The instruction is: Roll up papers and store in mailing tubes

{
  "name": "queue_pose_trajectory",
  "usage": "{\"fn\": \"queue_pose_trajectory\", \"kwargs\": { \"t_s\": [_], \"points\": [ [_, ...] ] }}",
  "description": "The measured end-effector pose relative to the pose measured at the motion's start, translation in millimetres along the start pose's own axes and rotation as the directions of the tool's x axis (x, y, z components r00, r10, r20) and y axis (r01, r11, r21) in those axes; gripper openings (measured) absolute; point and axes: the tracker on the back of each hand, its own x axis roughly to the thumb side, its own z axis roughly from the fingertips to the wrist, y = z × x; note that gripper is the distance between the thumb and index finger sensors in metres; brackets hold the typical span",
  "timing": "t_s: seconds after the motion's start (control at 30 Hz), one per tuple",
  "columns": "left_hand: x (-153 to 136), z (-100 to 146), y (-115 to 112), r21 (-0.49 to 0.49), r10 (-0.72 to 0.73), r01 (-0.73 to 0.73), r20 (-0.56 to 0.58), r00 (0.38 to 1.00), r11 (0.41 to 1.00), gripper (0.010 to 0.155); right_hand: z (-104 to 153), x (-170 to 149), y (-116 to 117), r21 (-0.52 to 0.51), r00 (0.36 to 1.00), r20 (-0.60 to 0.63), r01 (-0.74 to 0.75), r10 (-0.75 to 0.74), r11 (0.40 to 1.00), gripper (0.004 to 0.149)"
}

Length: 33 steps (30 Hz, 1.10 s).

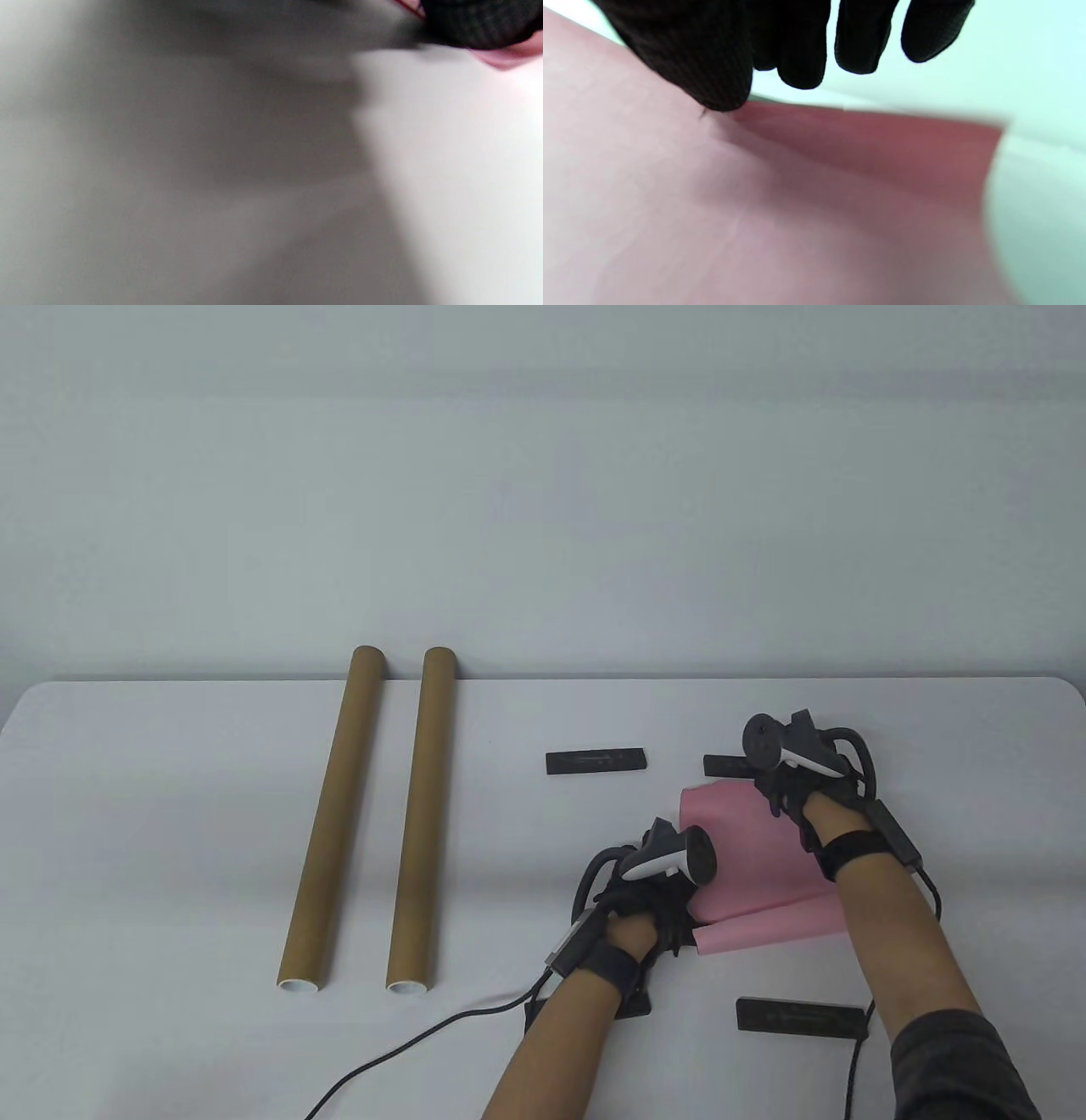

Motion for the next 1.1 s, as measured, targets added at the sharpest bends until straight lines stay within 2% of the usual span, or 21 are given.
{"fn": "queue_pose_trajectory", "kwargs": {
  "t_s": [0.1,0.2,0.27,0.37,0.4,0.5,0.57,0.63,0.67,0.73,0.77,0.8,0.87,0.97,1.03,1.1],
  "points": [
    [0.1,0.0,0.3,-0.003,-0.004,0.004,0.000,1.000,1.000,0.098,25.0,-9.4,-21.3,-0.059,0.998,0.068,0.015,-0.011,0.998,0.067],
    [1.5,0.7,1.8,0.008,-0.024,0.024,-0.006,1.000,1.000,0.098,58.2,-14.6,-37.9,-0.066,0.976,0.146,0.170,-0.159,0.983,0.066],
    [2.6,1.1,2.8,0.010,-0.041,0.041,-0.012,0.999,0.999,0.098,86.8,-10.3,-46.7,-0.052,0.944,0.245,0.240,-0.221,0.969,0.063],
    [3.0,1.2,3.2,0.014,-0.043,0.043,-0.012,0.999,0.999,0.098,126.3,0.0,-51.7,-0.052,0.925,0.335,0.206,-0.177,0.977,0.061],
    [4.0,1.4,3.9,0.018,-0.049,0.049,-0.015,0.999,0.999,0.098,140.8,3.9,-50.7,-0.013,0.918,0.364,0.171,-0.154,0.985,0.062],
    [6.9,2.1,7.5,0.013,-0.101,0.102,-0.028,0.994,0.995,0.098,174.6,10.2,-33.1,0.144,0.911,0.374,0.130,-0.176,0.981,0.075],
    [7.8,2.2,9.1,0.009,-0.098,0.098,-0.028,0.995,0.995,0.099,185.3,9.9,-16.6,0.201,0.923,0.351,0.092,-0.160,0.975,0.086],
    [9.1,3.2,11.4,0.012,-0.109,0.109,-0.031,0.994,0.994,0.100,191.2,6.6,6.0,0.219,0.951,0.303,-0.016,-0.052,0.976,0.094],
    [9.6,3.7,11.8,0.011,-0.115,0.115,-0.032,0.993,0.993,0.099,191.6,4.9,12.9,0.214,0.957,0.290,-0.048,-0.017,0.976,0.092],
    [10.2,5.0,13.2,0.010,-0.126,0.127,-0.034,0.991,0.992,0.099,191.6,0.4,23.7,0.168,0.969,0.245,-0.070,0.027,0.983,0.078],
    [10.5,6.6,14.8,0.017,-0.127,0.128,-0.038,0.991,0.992,0.098,191.9,-1.6,26.0,0.142,0.971,0.237,-0.041,0.007,0.989,0.066],
    [10.3,9.5,17.2,0.037,-0.116,0.117,-0.038,0.993,0.992,0.097,193.5,-2.5,24.9,0.123,0.973,0.228,0.008,-0.036,0.992,0.053],
    [6.2,18.2,25.3,0.086,-0.071,0.074,-0.030,0.997,0.994,0.088,200.5,-2.3,15.9,0.097,0.973,0.212,0.074,-0.093,0.993,0.042],
    [-7.6,45.3,47.7,0.234,0.093,-0.088,-0.012,0.996,0.968,0.070,213.7,5.5,-3.5,0.019,0.978,0.204,0.050,-0.053,0.999,0.039],
    [-17.4,72.6,63.1,0.353,0.187,-0.181,0.018,0.982,0.918,0.061,221.4,15.0,-15.1,-0.020,0.981,0.195,0.017,-0.012,1.000,0.039],
    [-23.9,99.5,73.7,0.439,0.212,-0.219,0.066,0.975,0.872,0.057,226.8,26.1,-25.3,-0.030,0.984,0.181,0.016,-0.010,0.999,0.038]
  ]
}}
